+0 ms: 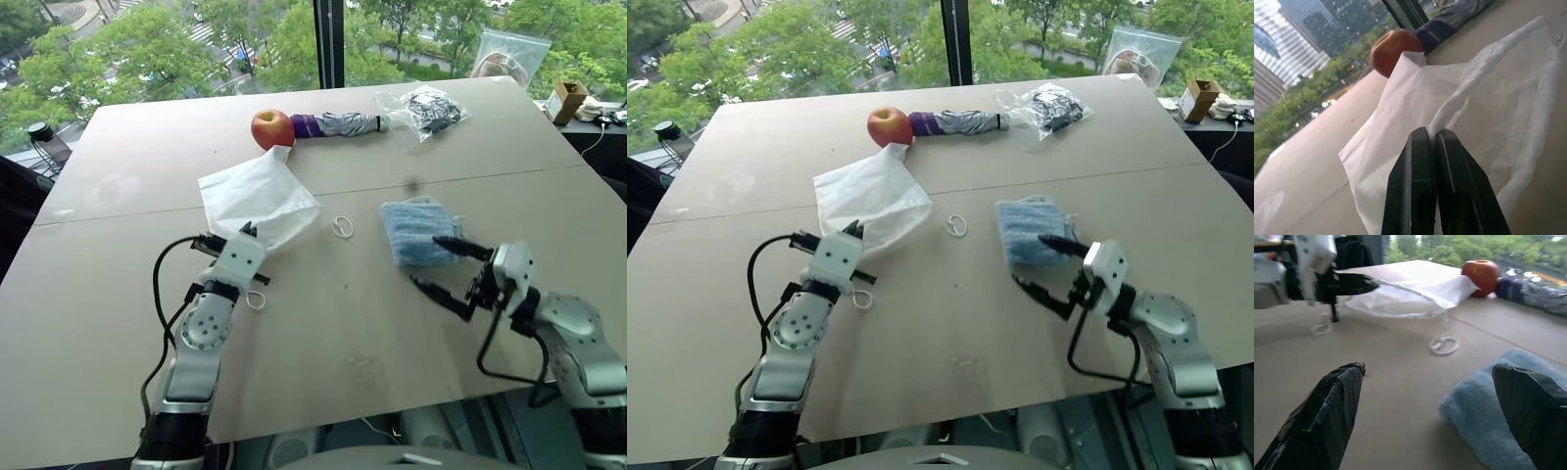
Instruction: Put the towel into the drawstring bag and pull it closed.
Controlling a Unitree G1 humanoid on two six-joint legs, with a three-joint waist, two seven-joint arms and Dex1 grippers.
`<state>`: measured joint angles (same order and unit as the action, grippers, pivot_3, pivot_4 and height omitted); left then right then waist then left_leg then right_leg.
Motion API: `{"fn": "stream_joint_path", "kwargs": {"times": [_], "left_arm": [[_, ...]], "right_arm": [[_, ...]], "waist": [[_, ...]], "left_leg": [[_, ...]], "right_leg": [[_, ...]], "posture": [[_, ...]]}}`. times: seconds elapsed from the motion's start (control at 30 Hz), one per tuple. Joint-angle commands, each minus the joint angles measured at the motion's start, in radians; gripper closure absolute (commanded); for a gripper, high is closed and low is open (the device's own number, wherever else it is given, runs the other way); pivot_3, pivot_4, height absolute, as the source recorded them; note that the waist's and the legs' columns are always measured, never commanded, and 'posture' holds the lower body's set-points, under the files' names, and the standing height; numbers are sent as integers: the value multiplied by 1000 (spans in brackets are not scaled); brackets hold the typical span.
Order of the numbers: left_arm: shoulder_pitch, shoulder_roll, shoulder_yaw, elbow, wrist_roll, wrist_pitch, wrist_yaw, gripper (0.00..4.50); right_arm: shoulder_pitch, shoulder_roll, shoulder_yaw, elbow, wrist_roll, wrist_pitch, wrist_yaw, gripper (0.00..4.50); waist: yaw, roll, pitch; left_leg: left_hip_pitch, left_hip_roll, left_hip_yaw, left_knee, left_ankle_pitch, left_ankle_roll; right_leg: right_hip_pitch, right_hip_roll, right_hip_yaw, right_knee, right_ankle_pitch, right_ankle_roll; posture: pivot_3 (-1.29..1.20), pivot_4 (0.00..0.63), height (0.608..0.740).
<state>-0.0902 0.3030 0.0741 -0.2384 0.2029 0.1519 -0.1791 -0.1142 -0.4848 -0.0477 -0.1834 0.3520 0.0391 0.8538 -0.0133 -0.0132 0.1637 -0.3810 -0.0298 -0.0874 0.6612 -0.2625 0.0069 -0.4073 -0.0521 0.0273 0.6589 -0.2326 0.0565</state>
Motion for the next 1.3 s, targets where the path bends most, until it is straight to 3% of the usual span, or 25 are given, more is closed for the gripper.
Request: {"fn": "stream_joint_path", "kwargs": {"times": [0.03,0.17,0.3,0.47,0.63,0.77,0.87,1.13,1.3], "left_arm": [[-114,1,42,-110,-56,237,-26,4366],[-214,37,34,-131,-69,336,-59,4366],[-270,53,15,-172,-86,431,-91,4366],[-310,67,51,-194,-142,498,-115,4366],[-306,66,99,-186,-223,525,-133,4366],[-311,77,102,-190,-261,544,-149,4366],[-320,84,112,-201,-306,580,-169,4500],[-333,122,123,-218,-374,603,-179,4500],[-332,128,121,-223,-413,615,-189,4500]], "right_arm": [[-97,19,45,18,-159,59,-169,0],[-178,33,117,-11,-146,266,-179,0],[-261,19,156,29,-273,485,-314,0],[-306,-5,155,50,-332,666,-381,0],[-301,17,156,-12,-241,1005,-352,0],[-286,41,157,-44,-191,1146,-358,0],[-299,59,142,-37,-179,1181,-375,855],[-322,51,151,7,-184,1143,-393,4446],[-364,98,124,-35,-114,984,-316,4485]], "waist": [[1,0,0],[0,-1,-1],[1,-1,-1],[4,-1,0],[4,-1,-1],[6,-4,-3],[3,-7,-4],[1,-10,-6],[-2,-12,-7]], "left_leg": [[1,0,0,0,0,0],[-1,-1,-1,1,0,-1],[-3,-1,-1,1,1,-3],[-4,-1,-2,0,2,-3],[-2,-1,-2,0,0,-1],[-3,-1,-3,0,0,-1],[-3,-1,-3,0,0,-1],[-1,-1,-3,0,0,-1],[1,-1,-2,0,0,-1]], "right_leg": [[1,0,0,1,0,0],[0,1,-1,1,0,0],[-1,0,0,-1,0,0],[-2,0,-1,-2,0,0],[-1,0,-1,-1,0,0],[0,0,-2,-2,0,0],[0,0,-2,-2,0,0],[1,0,-2,-1,0,0],[2,0,-2,-1,0,0]], "posture": [[0,150,740],[0,150,740],[0,150,740],[0,150,740],[0,150,740],[0,150,740],[0,150,740],[0,150,740],[0,150,740]]}}
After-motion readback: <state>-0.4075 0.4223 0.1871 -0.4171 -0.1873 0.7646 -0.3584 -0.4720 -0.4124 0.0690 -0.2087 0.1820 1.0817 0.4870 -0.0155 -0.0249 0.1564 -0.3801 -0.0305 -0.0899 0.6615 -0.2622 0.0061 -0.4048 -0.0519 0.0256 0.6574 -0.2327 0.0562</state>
